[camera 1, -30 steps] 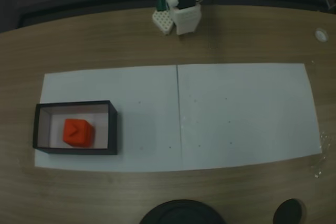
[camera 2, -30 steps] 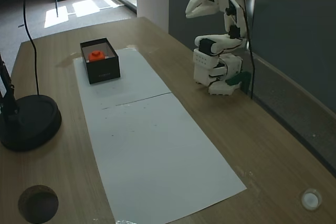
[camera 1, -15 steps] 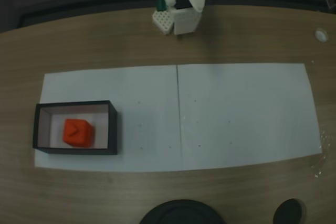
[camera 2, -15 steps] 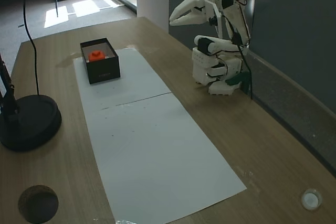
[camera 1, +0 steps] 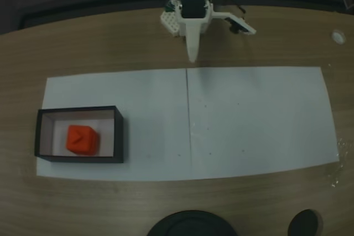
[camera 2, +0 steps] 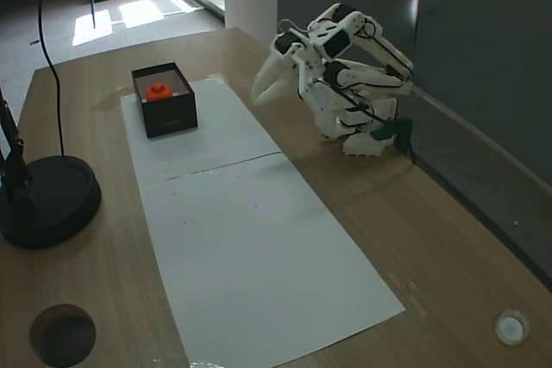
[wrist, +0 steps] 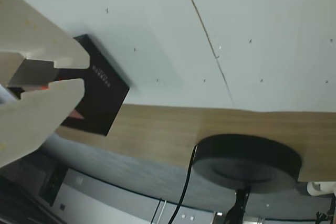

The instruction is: Grab a orange square and put it in the box.

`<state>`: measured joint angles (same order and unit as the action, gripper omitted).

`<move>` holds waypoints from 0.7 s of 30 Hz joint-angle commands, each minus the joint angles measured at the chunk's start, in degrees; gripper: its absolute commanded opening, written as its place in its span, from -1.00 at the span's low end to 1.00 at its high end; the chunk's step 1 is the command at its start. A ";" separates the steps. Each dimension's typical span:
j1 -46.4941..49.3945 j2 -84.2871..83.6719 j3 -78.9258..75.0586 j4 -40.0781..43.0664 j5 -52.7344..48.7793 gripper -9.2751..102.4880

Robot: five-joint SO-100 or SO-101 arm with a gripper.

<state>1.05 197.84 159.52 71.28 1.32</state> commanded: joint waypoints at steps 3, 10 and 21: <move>0.26 1.41 7.21 -0.79 3.96 -0.84; 0.35 1.32 12.83 1.49 0.53 -0.84; 0.35 1.32 12.39 2.81 -0.35 -0.84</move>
<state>1.32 197.84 173.67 74.09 1.23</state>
